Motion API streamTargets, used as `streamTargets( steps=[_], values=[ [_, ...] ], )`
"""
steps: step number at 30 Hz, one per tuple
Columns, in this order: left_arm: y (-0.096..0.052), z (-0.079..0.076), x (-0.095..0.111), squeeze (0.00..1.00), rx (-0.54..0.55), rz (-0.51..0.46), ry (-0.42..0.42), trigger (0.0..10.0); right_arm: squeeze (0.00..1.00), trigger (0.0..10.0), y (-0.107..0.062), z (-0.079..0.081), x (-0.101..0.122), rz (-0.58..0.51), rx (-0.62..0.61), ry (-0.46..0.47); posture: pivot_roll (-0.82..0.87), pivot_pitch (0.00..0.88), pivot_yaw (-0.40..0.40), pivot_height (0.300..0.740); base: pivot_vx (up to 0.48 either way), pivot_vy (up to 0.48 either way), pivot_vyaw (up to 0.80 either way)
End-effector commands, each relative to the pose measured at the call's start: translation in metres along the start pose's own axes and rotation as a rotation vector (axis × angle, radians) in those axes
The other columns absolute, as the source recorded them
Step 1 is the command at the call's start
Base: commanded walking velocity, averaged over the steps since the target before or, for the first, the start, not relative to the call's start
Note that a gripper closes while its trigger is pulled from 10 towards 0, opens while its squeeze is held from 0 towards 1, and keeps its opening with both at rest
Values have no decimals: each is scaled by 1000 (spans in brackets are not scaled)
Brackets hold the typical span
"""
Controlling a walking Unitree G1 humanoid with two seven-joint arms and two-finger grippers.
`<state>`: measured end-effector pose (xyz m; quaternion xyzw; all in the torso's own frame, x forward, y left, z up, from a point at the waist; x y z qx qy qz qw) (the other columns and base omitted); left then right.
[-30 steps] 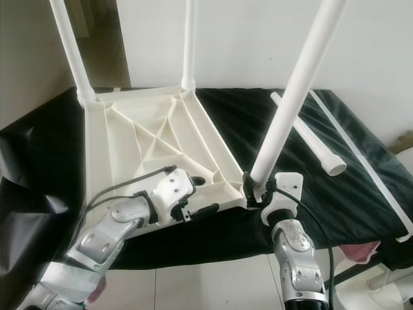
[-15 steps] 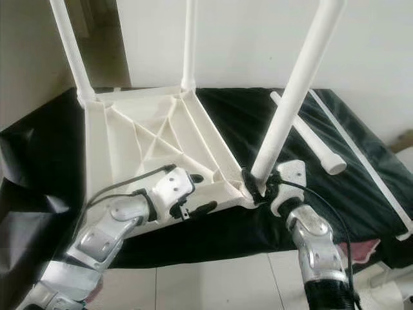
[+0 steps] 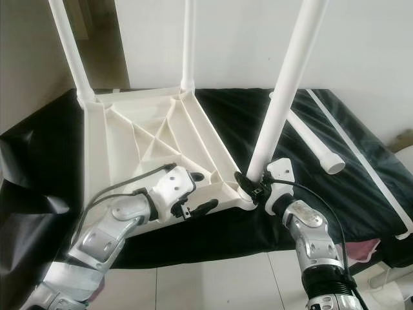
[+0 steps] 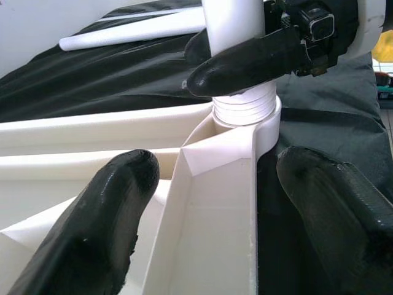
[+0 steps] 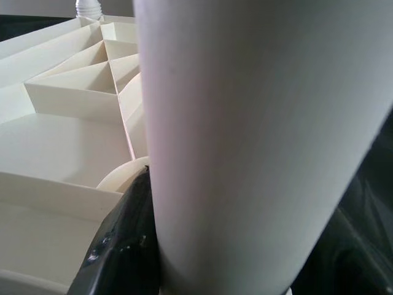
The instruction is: Building children table
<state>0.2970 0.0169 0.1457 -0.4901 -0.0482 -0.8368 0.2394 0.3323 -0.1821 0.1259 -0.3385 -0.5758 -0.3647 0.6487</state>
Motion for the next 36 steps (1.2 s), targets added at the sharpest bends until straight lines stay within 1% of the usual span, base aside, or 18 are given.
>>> streamTargets(
  steps=[1,2,4,5,7,11,16,18,19,20,22,24,27,31,32,34,35,36],
  values=[
    [0,10,-3,0,98,28,9,10000,0,0,-2,-1,-11,46,3,-3,69,0,-31,740,0,0,0],
    [0,11,-3,0,97,27,10,10000,0,4863,-2,-1,-11,48,-9,4,66,0,-30,740,0,0,0],
    [1,11,-3,0,96,26,11,10000,0,4863,-3,-1,-12,49,-17,9,66,0,-30,740,0,0,0],
    [1,11,-3,0,95,25,12,10000,0,10000,-2,-1,-12,45,-28,22,64,0,-28,740,0,0,0],
    [1,11,-2,0,95,24,12,10000,0,10000,-2,0,-12,44,-38,33,60,0,-26,740,0,0,0],
    [3,11,-1,0,92,19,11,10000,0,10000,2,-2,-13,21,-183,37,53,0,-26,740,0,0,0],
    [3,11,-1,0,91,18,10,10000,0,10000,3,0,-15,14,-225,51,51,0,-26,740,0,0,0],
    [4,9,-1,0,88,16,8,10000,0,10000,6,6,-16,-13,-305,113,46,0,-26,740,0,0,0],
    [4,9,-1,0,88,16,8,10000,0,10000,6,6,-16,-13,-305,113,46,0,-26,740,0,0,0],
    [5,8,-1,0,84,12,6,10000,0,10000,8,12,-17,-41,-406,160,39,0,-28,740,0,0,0],
    [6,8,-1,0,84,11,5,10000,0,10000,9,13,-17,-47,-434,171,37,0,-30,740,0,0,0],
    [6,8,-1,0,84,11,5,10000,0,10000,9,13,-17,-47,-434,171,37,0,-30,740,0,0,0],
    [8,9,2,0,89,-4,1,10000,0,10000,10,14,-17,-78,-543,195,14,0,-28,740,0,0,0],
    [11,10,6,0,90,-18,1,10000,0,10000,10,16,-16,-92,-597,214,-2,0,-27,740,0,0,0],
    [14,11,12,0,92,-43,-3,10000,0,10000,9,21,-15,-101,-608,222,-87,0,-10,740,0,0,0],
    [15,11,14,0,93,-52,-7,10000,0,10000,8,23,-14,-102,-610,223,-87,0,-10,740,0,0,0],
    [15,11,14,0,90,-56,-13,10000,0,10000,8,27,-15,-98,-605,221,-138,0,23,740,0,0,0],
    [16,11,14,0,85,-58,-21,10000,0,10000,8,31,-15,-89,-604,219,-151,0,24,740,0,0,0]
  ],
)
Point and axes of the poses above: a point about 5 cm out from each wrist's last joint towards the gripper, its own y axis pointing out of the wrist towards the gripper, its own x axis along the axis of the wrist's last joint, z = x × y, the point moved 3 cm from there along y, pointing out of the wrist towards the gripper, and after that the axes turned 12 degrees about y, right-handed, at the moved point
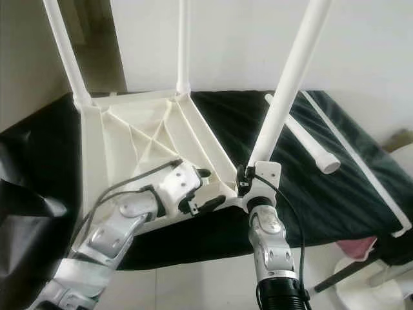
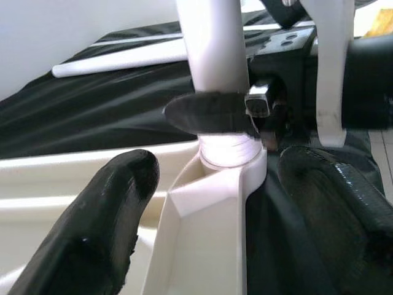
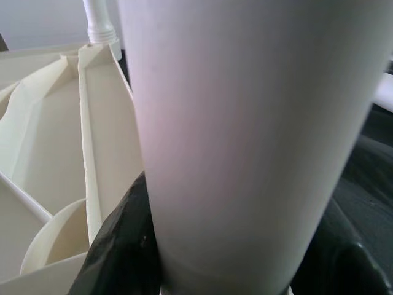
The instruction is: Building children table
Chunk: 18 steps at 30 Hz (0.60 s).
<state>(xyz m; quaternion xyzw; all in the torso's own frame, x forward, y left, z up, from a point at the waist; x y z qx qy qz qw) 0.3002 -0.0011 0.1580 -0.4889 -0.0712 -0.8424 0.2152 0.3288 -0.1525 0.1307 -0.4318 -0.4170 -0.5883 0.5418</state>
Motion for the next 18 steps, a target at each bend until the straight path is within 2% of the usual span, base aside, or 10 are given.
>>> streamTargets(
  steps=[1,4,5,11,12,18],
  values=[
    [1,7,-2,0,60,8,-20,10000,0,10000,-9,-1,-18,78,-38,23,-167,0,51,740,0,0,0],
    [1,6,-2,0,47,8,-27,10000,0,10000,-11,1,-19,81,-43,19,-177,0,66,740,0,0,0],
    [2,6,0,0,30,0,-22,10000,0,10000,-13,1,-19,80,-44,14,-205,0,94,740,0,0,0],
    [3,7,3,0,3,-11,-11,10000,0,10000,-17,0,-19,78,-50,5,-205,0,94,740,0,0,0],
    [3,8,3,0,-5,-12,-10,10000,0,10000,-19,-2,-20,76,-69,5,-239,0,129,740,0,0,0],
    [7,9,5,0,-20,-18,-3,10000,0,10000,-25,-4,-20,75,-95,9,-246,0,131,740,0,0,0]
  ],
)
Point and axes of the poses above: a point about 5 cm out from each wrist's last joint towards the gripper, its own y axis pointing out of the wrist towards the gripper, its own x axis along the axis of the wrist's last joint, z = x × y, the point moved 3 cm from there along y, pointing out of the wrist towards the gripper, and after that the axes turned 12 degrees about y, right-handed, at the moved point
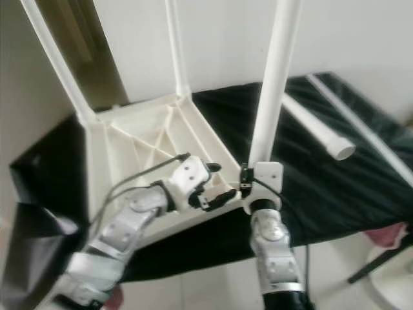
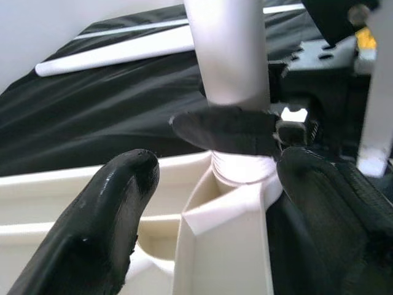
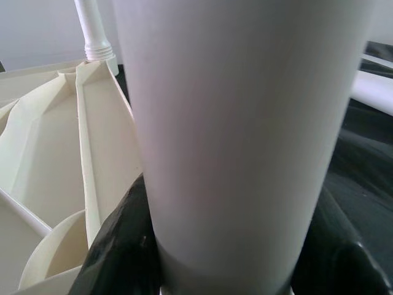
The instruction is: Building children table
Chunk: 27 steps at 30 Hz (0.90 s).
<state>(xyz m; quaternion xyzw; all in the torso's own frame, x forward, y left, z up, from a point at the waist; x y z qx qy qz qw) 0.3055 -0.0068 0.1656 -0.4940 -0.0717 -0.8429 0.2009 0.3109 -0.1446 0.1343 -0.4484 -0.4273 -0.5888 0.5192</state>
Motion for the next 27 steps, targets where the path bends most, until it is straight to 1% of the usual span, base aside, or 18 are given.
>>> streamTargets(
  steps=[1,2,4,5,8,12,15,16,17,18,19,21,22,24,25,26,27],
  values=[
    [1,3,0,0,-6,3,9,10000,0,10000,-7,-10,-22,100,-68,55,-246,0,131,740,0,0,0],
    [3,4,2,0,-5,-1,9,10000,0,10000,-8,-11,-20,99,-69,53,-218,0,115,740,0,0,0],
    [3,4,2,0,-4,-2,7,10000,0,10000,-7,-11,-20,99,-70,52,-218,0,115,740,0,0,0],
    [3,6,2,0,-6,4,13,10000,1000,10000,-6,-11,-17,89,-66,49,-180,0,113,740,0,0,0],
    [3,8,1,0,-8,12,22,10000,1000,10000,-4,-11,-15,76,-61,45,-180,0,113,740,0,0,0],
    [2,11,4,0,-4,9,28,10000,1000,10000,-3,-9,-8,48,-34,60,-135,0,106,740,0,0,0],
    [0,10,3,0,4,17,32,10000,1000,10000,-3,-9,-5,36,-6,71,-117,0,96,740,0,0,0],
    [-1,10,2,0,10,18,30,10000,1000,10000,-4,-9,-5,42,13,68,-94,0,77,740,0,0,0],
    [-3,10,2,0,18,22,32,10000,933,10000,-4,-8,-4,51,47,69,-76,0,65,740,0,0,0],
    [-3,10,2,0,18,22,32,10000,933,10000,-4,-8,-4,51,47,69,-76,0,65,740,0,0,0],
    [-4,9,1,0,26,27,33,10000,0,10000,-5,-7,-4,55,92,60,-64,0,55,740,0,0,0],
    [-5,10,0,0,39,35,38,10000,0,10000,-6,-6,-3,57,156,48,-58,0,49,740,0,0,0],
    [-5,10,0,0,39,35,38,10000,0,10000,-6,-6,-3,57,156,48,-58,0,49,740,0,0,0],
    [-6,12,0,0,58,36,34,10000,0,10000,-4,-9,1,57,236,19,-34,0,24,740,0,0,0],
    [-6,12,0,0,58,36,34,10000,0,10000,-4,-9,1,57,236,19,-34,0,24,740,0,0,0],
    [-7,11,-1,0,58,42,45,10000,0,10000,-2,-13,8,52,337,-46,-25,0,16,740,0,0,0],
    [-7,11,-1,0,58,42,45,10000,0,10000,-2,-13,8,52,337,-46,-25,0,16,740,0,0,0]
  ],
)
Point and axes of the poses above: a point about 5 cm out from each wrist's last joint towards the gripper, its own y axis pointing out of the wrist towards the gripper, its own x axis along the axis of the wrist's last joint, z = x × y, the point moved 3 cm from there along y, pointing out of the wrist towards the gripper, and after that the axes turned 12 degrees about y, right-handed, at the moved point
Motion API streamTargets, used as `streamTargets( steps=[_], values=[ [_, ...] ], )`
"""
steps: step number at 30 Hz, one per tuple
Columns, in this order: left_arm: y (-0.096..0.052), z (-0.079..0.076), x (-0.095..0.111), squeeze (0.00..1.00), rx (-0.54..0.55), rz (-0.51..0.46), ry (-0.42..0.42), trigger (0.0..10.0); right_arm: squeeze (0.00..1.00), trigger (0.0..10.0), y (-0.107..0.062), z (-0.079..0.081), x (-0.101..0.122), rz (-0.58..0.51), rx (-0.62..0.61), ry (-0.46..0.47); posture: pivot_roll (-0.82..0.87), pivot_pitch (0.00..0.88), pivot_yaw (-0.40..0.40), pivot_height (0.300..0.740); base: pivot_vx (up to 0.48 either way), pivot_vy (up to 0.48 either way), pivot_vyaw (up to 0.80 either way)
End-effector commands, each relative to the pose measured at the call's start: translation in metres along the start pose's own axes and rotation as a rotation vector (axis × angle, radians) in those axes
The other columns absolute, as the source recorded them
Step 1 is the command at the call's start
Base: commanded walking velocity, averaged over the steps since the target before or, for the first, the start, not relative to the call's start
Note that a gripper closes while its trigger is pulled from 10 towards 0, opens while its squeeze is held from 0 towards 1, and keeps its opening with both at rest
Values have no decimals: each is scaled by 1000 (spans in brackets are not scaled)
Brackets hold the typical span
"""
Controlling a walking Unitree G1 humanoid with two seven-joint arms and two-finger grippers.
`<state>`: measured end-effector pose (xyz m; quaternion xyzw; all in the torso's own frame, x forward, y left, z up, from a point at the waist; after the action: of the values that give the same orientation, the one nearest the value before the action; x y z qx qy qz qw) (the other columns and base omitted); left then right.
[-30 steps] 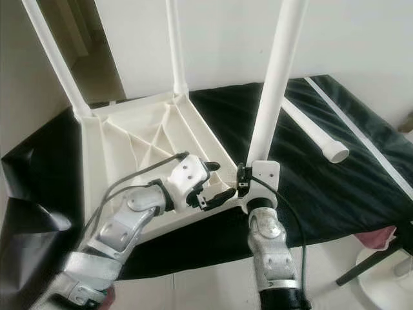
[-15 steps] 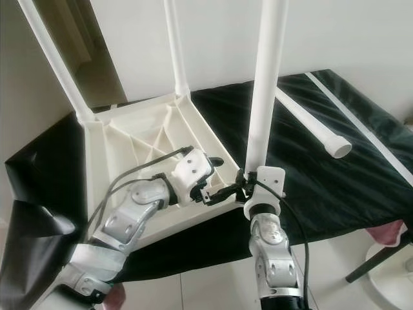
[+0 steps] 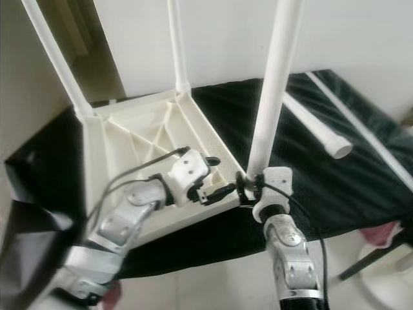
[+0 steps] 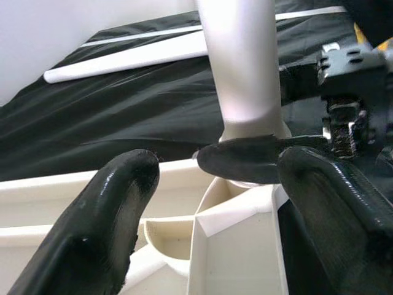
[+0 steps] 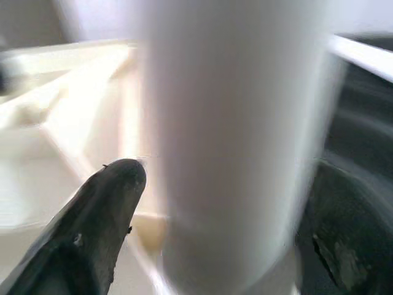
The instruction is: Building children table
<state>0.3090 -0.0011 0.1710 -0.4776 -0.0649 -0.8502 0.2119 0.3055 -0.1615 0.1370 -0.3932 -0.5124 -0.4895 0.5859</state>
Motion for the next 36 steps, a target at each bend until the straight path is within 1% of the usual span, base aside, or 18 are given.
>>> streamTargets(
  steps=[1,2,4,6,10,13,15,16,17,21,22,23,24,25,26,27,33,36],
  values=[
    [-3,2,-4,0,47,28,13,10000,0,10000,3,0,4,-5,59,-12,-21,0,11,740,0,0,0],
    [-4,-1,-5,0,37,30,13,10000,0,10000,4,-4,7,-2,86,-32,-16,0,7,740,0,0,0],
    [-4,-1,-5,0,37,30,13,10000,0,10000,4,-4,7,-2,86,-32,-16,0,7,740,0,0,0],
    [-7,-7,-8,0,14,31,3,10000,0,10000,7,-12,12,7,122,-64,-1,0,-6,740,0,0,0],
    [-10,-9,-9,0,-2,30,0,10000,0,10000,8,-15,14,13,141,-79,4,0,-11,740,0,0,0],
    [-16,-15,-10,0,-46,24,-14,10000,0,10000,12,-18,17,26,191,-103,12,0,-16,740,0,0,0],
    [-22,-23,-12,0,-115,22,-27,10000,0,10000,15,-16,14,78,296,-123,25,0,-25,740,0,0,0],
    [-22,-23,-12,0,-115,22,-27,10000,0,10000,15,-16,14,78,296,-123,25,0,-25,740,0,0,0],
    [-24,-29,-14,0,-162,34,-30,10000,0,10000,16,-15,10,112,352,-129,34,0,-22,740,0,0,0],
    [-27,-39,-14,0,-231,42,-19,10000,0,10000,17,-16,4,155,407,-131,45,0,-21,740,0,0,0],
    [-28,-41,-13,0,-246,42,-17,10000,0,8980,18,-17,3,162,412,-121,46,0,-20,740,0,0,0],
    [-29,-42,-12,0,-253,40,-16,10000,0,4784,19,-19,2,163,416,-118,47,0,-20,740,0,0,0],
    [-29,-42,-12,0,-253,40,-16,10000,0,4784,19,-19,2,163,416,-118,47,0,-20,740,0,0,0],
    [-29,-43,-11,0,-255,38,-15,10000,0,1725,19,-21,1,172,420,-120,48,0,-21,740,0,0,0],
    [-29,-43,-11,0,-257,38,-13,10000,0,1725,18,-22,-1,180,425,-121,48,0,-21,740,0,0,0],
    [-29,-42,-10,0,-252,36,-15,10000,0,0,17,-25,-4,188,422,-124,50,0,-20,740,0,0,0],
    [-29,-43,-8,0,-252,33,-20,10000,0,0,15,-26,-7,196,427,-110,52,0,-19,740,0,0,0],
    [-30,-44,-8,0,-258,35,-27,10000,0,0,11,-26,-13,203,427,-77,55,0,-19,740,0,0,0]
  ],
)
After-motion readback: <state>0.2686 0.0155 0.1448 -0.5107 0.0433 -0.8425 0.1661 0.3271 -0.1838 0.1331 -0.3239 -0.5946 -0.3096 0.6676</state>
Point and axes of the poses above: a point about 5 cm out from each wrist's last joint towards the gripper, its own y axis pointing out of the wrist towards the gripper, its own x axis along the axis of the wrist's last joint, z = x × y, the point moved 3 cm from there along y, pointing out of the wrist towards the gripper, and after that the axes turned 12 degrees about y, right-handed, at the moved point
